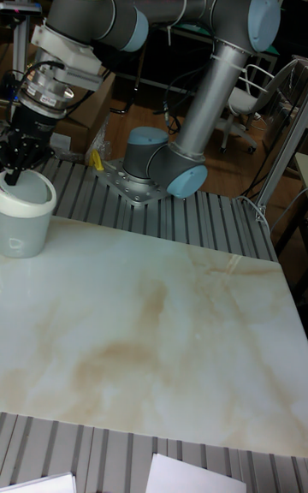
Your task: Put the garbage in the trash can
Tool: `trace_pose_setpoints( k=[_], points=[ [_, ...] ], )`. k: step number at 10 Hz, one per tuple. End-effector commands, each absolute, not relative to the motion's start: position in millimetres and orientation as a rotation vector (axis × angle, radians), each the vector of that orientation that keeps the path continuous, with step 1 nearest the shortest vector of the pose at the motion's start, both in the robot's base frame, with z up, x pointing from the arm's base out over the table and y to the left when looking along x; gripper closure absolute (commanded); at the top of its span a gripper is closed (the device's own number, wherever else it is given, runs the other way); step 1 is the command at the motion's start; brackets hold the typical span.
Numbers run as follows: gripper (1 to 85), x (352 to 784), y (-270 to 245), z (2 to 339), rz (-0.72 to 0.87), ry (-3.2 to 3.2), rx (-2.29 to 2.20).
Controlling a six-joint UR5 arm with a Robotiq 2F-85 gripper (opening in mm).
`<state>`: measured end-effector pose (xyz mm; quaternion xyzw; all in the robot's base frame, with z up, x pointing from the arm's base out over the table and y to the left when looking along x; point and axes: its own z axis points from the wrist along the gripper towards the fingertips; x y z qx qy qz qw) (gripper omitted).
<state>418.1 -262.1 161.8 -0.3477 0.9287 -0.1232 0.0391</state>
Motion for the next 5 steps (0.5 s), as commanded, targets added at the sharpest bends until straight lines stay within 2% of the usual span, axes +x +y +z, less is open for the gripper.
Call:
trace_pose_setpoints(
  k=[1, 5],
  points=[
    [84.0, 419.6, -260.8, 165.3, -0.348, 2.834, -1.062],
    [84.0, 412.0, -265.7, 173.6, -0.345, 2.838, -1.067]
  ],
)
